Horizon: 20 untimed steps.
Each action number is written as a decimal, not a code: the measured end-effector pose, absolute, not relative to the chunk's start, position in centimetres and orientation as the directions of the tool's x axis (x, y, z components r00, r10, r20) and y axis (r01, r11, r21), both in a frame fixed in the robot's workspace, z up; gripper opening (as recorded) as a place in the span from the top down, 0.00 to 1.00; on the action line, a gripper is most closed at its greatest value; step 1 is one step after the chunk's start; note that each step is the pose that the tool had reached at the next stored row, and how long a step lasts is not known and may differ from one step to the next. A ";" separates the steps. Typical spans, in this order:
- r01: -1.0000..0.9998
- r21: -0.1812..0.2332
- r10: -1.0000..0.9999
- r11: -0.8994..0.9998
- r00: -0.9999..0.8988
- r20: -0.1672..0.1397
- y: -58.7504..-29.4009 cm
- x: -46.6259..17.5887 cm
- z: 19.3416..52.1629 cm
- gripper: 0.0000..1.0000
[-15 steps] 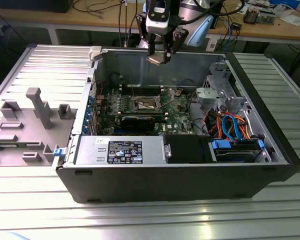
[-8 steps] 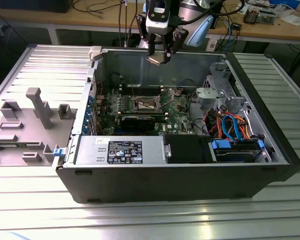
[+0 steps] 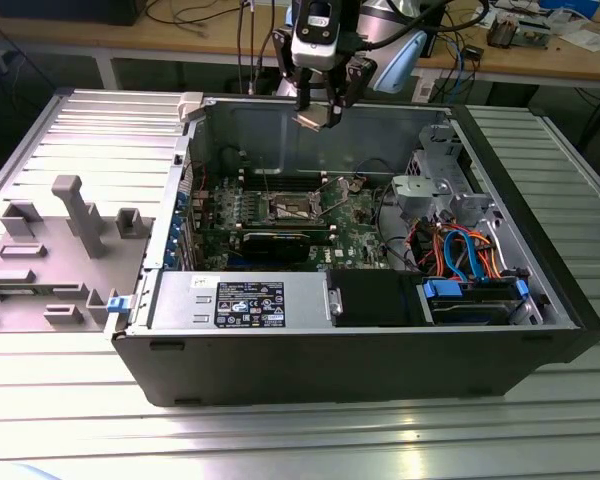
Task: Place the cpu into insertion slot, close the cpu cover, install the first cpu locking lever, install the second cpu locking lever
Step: 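Place the cpu into insertion slot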
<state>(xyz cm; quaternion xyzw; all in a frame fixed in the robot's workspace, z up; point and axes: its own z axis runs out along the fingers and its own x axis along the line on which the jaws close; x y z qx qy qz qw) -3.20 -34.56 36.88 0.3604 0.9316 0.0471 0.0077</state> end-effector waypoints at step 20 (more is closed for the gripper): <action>0.764 0.094 0.767 0.638 -0.642 0.018 -34.6 -3.2 36.5 0.46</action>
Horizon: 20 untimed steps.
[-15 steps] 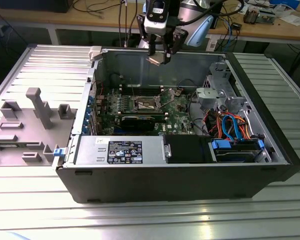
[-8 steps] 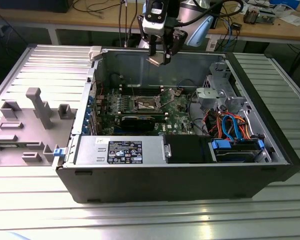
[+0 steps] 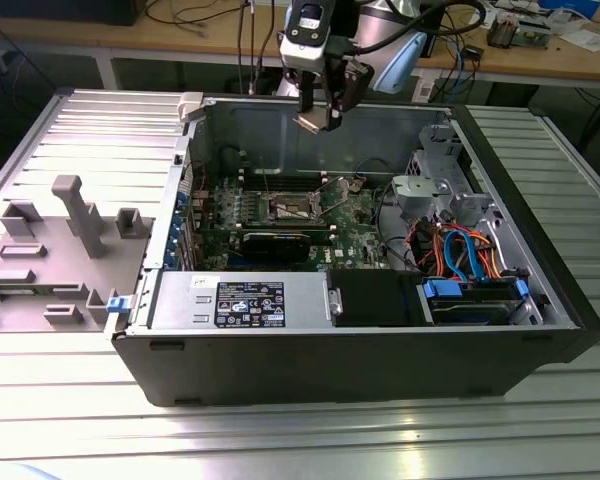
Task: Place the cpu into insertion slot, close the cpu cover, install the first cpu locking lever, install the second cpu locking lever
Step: 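Place the cpu into insertion slot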
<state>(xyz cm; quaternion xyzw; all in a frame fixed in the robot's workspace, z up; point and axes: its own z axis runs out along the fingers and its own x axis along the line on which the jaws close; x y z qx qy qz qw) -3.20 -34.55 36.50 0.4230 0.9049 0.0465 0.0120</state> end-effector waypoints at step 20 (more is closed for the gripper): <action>0.833 0.094 0.836 0.545 -0.549 0.017 -34.6 -3.2 36.3 0.46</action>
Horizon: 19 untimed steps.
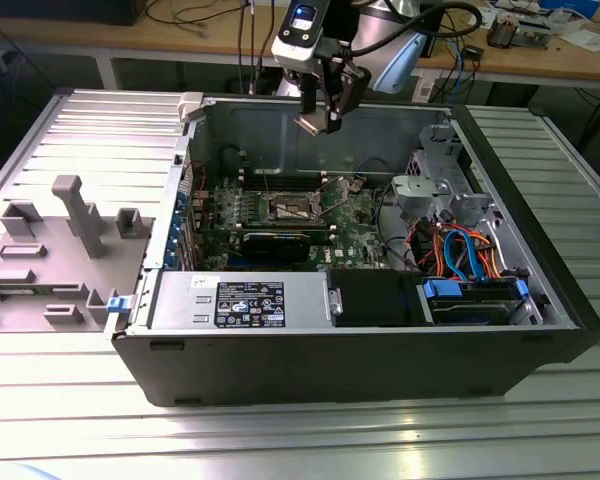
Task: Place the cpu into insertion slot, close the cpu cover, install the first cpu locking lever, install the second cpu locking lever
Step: 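Place the cpu into insertion slot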
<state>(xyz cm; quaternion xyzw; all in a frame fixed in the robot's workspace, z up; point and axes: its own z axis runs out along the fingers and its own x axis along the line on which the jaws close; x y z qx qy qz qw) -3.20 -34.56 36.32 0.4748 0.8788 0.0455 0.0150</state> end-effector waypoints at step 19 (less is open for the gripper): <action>0.894 0.094 0.898 0.437 -0.441 0.017 -34.6 -3.4 35.9 0.46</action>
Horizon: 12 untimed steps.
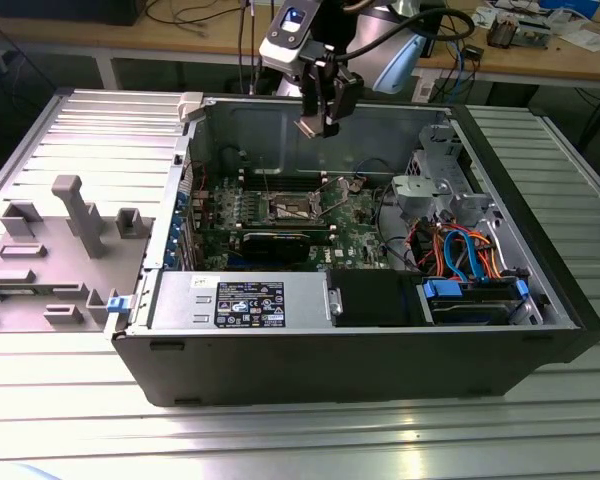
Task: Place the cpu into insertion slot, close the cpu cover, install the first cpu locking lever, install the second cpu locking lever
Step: 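Place the cpu into insertion slot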
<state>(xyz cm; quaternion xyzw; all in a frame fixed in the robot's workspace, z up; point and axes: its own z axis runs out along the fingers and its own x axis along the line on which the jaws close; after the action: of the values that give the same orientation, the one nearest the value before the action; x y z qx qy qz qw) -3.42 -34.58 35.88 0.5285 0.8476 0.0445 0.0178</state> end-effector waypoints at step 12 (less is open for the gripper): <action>0.895 0.094 0.899 0.435 -0.439 0.017 -34.6 -3.4 35.9 0.46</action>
<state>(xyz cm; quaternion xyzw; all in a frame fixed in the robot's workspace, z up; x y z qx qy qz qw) -3.45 -34.58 35.88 0.5296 0.8469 0.0444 0.0179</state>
